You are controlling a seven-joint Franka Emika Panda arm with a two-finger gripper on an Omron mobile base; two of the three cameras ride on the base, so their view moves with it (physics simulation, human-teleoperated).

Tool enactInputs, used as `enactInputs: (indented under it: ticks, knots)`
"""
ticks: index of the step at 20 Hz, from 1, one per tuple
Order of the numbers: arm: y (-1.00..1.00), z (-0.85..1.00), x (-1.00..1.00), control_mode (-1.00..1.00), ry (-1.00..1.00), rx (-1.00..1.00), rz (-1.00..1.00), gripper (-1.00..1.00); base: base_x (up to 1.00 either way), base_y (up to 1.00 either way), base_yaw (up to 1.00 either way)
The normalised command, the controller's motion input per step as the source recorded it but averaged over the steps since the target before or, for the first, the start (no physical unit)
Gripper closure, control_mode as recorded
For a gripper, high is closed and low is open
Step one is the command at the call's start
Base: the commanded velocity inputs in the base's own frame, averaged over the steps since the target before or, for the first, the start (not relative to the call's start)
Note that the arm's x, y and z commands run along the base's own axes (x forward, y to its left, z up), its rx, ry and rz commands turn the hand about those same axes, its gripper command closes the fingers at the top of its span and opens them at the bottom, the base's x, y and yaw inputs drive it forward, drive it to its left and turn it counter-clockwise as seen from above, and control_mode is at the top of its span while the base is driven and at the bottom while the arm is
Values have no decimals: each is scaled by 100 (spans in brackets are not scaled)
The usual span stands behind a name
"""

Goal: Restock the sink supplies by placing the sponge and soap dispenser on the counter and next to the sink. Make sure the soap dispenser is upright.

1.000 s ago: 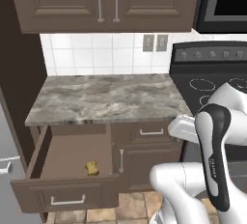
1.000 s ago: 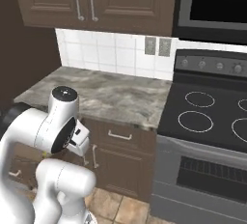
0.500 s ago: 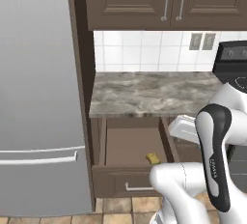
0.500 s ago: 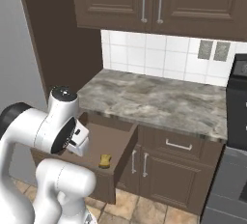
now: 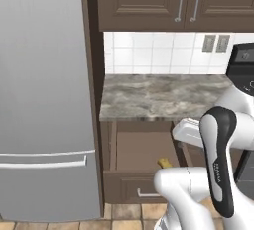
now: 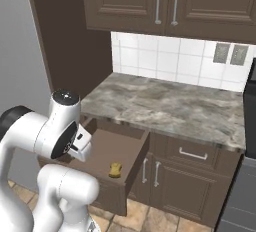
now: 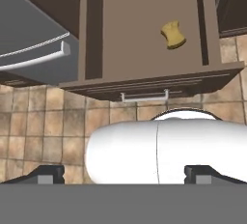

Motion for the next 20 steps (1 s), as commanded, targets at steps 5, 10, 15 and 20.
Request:
enactInputs:
  ticks: [5,10,15,20]
  knots:
    - [0,0,0,100,0,0,0,-100,30,0,2]
    - [-11,-36,0,-100,1,-8,0,-100,-2,-1,0]
    - [-18,-85,37,-100,17,-18,0,-100,0,0,0]
    - [-14,-80,68,-100,17,-19,2,-100,0,0,0]
